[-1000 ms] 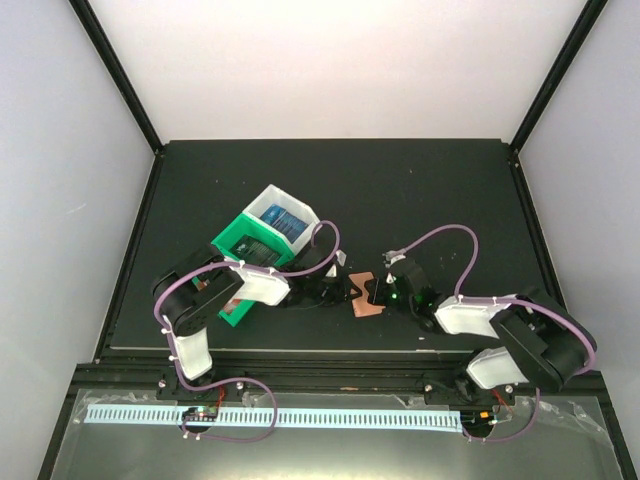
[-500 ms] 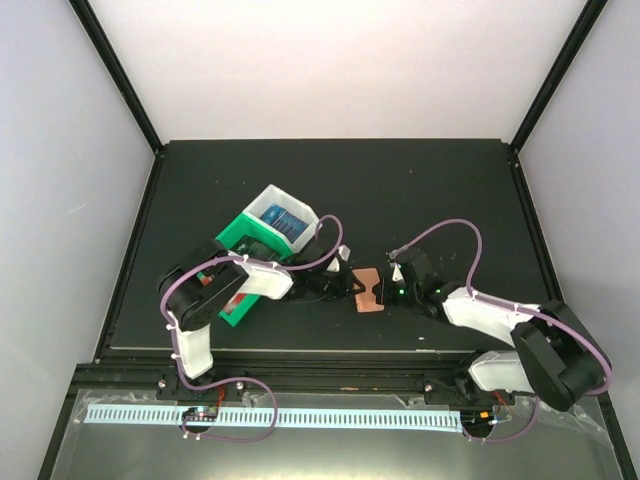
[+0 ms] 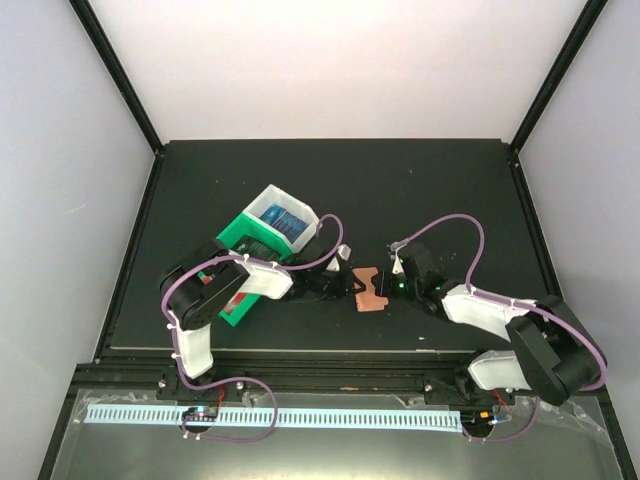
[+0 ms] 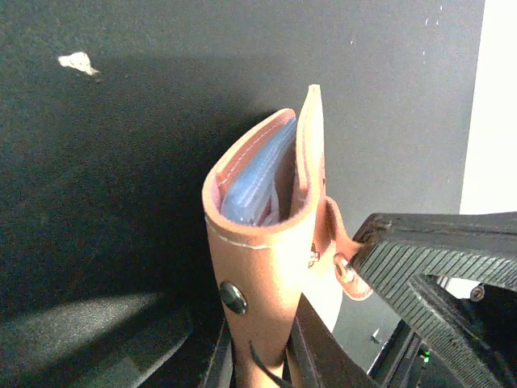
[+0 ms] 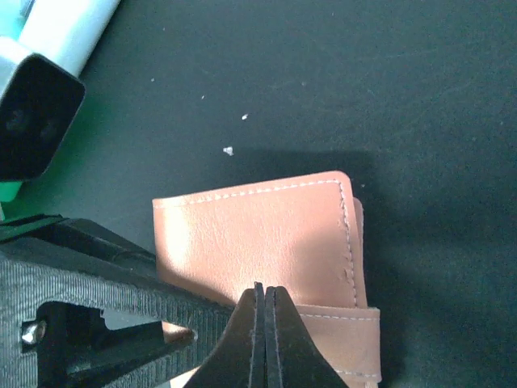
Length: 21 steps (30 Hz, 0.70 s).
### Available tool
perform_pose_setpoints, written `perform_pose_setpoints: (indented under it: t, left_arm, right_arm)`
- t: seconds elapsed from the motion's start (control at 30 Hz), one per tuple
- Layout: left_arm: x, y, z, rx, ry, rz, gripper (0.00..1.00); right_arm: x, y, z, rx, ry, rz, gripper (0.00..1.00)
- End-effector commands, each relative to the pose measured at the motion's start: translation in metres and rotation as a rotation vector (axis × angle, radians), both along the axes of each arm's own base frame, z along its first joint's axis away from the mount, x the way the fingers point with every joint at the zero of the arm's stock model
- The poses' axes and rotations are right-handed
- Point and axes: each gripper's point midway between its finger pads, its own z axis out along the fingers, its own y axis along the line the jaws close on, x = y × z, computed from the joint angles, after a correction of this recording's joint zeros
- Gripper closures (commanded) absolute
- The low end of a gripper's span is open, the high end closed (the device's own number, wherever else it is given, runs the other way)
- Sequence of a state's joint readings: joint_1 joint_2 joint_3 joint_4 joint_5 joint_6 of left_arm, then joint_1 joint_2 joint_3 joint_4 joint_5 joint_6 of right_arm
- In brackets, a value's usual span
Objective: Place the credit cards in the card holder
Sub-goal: Close the card holder at the center of the board.
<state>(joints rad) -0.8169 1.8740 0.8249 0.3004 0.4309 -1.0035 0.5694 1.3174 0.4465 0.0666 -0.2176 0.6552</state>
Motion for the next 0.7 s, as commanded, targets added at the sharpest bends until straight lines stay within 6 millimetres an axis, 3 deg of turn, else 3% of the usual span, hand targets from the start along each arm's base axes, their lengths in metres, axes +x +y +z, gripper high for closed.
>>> perform_pose_setpoints:
  t: [0.0, 0.37, 0.67]
  left_arm:
    - [0.000, 0.029, -0.039, 0.130, 0.034, 0.059, 0.99]
    - [0.004, 0.032, -0.040, 0.110, 0.043, 0.077, 0.98]
    - [0.003, 0.033, -0.043, 0.114, 0.047, 0.078, 0.98]
  right_arm:
    - [0.013, 0.004, 0.007, 0.021, -0.075, -0.003, 0.99]
    - [0.001, 0.002, -0.014, -0.002, -0.016, 0.024, 0.99]
    - [-0.003, 0.003, 0.001, 0.027, -0.035, 0.042, 0.99]
